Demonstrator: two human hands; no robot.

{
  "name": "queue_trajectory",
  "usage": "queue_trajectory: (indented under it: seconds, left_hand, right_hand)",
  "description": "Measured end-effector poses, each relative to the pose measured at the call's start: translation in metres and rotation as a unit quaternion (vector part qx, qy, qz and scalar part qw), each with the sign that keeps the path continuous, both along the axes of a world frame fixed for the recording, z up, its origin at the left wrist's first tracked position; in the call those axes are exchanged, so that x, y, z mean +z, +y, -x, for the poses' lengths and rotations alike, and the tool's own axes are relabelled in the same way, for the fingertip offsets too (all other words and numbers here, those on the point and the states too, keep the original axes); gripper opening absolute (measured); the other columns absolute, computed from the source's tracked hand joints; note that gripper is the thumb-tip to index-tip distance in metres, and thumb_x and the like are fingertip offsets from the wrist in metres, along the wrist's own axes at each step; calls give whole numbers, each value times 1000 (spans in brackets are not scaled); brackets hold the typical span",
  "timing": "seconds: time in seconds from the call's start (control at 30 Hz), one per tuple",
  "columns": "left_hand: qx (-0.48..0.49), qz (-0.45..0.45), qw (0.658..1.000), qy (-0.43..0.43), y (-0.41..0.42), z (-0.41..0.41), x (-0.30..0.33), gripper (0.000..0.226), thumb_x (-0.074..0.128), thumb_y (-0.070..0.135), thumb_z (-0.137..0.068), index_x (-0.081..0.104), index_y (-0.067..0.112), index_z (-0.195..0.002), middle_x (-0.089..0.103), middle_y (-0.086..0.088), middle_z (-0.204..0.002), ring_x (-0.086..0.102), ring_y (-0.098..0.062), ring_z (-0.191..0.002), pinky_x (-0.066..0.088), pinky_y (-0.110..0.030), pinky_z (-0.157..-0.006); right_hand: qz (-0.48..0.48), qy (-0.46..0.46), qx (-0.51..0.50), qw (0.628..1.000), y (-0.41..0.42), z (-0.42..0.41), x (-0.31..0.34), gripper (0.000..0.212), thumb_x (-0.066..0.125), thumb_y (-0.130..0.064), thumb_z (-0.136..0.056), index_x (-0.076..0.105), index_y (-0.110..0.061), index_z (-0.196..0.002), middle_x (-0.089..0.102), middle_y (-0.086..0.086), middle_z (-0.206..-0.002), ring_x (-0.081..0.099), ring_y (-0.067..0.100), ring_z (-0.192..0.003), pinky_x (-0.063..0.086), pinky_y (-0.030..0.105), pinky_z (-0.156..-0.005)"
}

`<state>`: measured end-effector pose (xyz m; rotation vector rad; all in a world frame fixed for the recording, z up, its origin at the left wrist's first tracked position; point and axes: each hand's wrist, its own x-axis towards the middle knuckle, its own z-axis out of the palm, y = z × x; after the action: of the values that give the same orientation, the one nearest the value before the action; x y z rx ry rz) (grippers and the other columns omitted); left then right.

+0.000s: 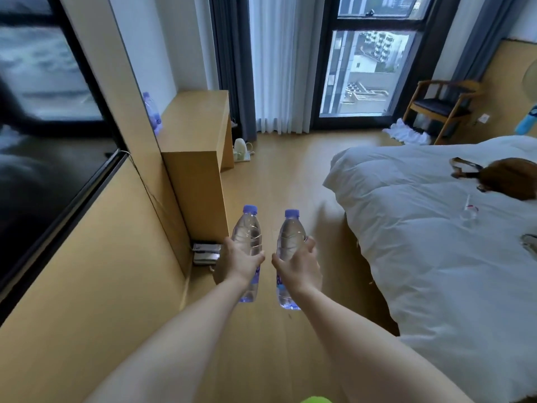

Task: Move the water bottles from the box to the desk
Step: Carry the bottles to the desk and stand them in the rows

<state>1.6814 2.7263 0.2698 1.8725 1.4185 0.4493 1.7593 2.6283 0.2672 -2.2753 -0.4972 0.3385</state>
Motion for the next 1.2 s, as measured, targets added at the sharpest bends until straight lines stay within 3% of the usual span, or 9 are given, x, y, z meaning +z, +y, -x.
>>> queue_trajectory:
  seconds: [0.1,0.23,0.6,0.7,0.83,1.0,1.2]
  left_hand:
    - [-16,22,999,-25,42,-51,-6,65,79,45,-68,39,15,-110,60,-8,-110,62,-32,-96,53,-46,-83]
    - [-5,30,1000,3,97,-122,-25,68,78,50,-66,40,14,-110,60,-8,-110,62,-31,-97,53,-46,-83]
    - [30,24,998,44,251,-319,-27,69,75,52,-69,40,13,-115,57,-5,-115,58,-29,-103,46,-35,-74]
    - [45,31,998,33,293,-352,-23,67,77,48,-68,41,13,-112,57,-6,-113,57,-27,-100,42,-32,-71]
    - [58,52,997,4,365,-389,-25,63,77,48,-69,41,14,-107,58,-3,-105,58,-24,-91,52,-38,-79]
    - [72,59,996,-14,473,-427,-31,58,73,49,-73,38,17,-107,55,1,-99,57,-23,-86,53,-38,-79]
    - [106,86,989,-63,597,-443,-26,58,69,57,-73,36,24,-108,56,4,-93,60,-19,-84,53,-38,-78]
  right_hand:
    - [-1,2,-2,1000,47,-44,-4,79,65,-51,-81,26,-11,-137,45,10,-133,56,33,-114,44,36,-84]
    - [10,14,1,1000,104,-109,-25,79,64,-55,-81,28,-11,-136,45,10,-132,56,33,-114,44,37,-84]
    - [43,-1,45,998,262,-337,-26,73,64,-46,-83,25,-14,-136,43,8,-135,53,31,-117,46,39,-85]
    - [37,3,65,997,309,-377,-25,74,64,-47,-81,24,-16,-135,42,6,-133,53,29,-115,47,37,-83]
    - [33,5,91,995,383,-423,-32,77,65,-48,-78,24,-16,-136,42,5,-132,57,28,-106,43,33,-75]
    - [8,35,135,990,493,-472,-41,84,68,-50,-74,24,-19,-138,46,3,-130,58,27,-107,47,35,-79]
    - [-30,90,210,973,630,-502,-32,67,73,-48,-66,33,-27,-115,51,-6,-108,60,11,-86,54,37,-76]
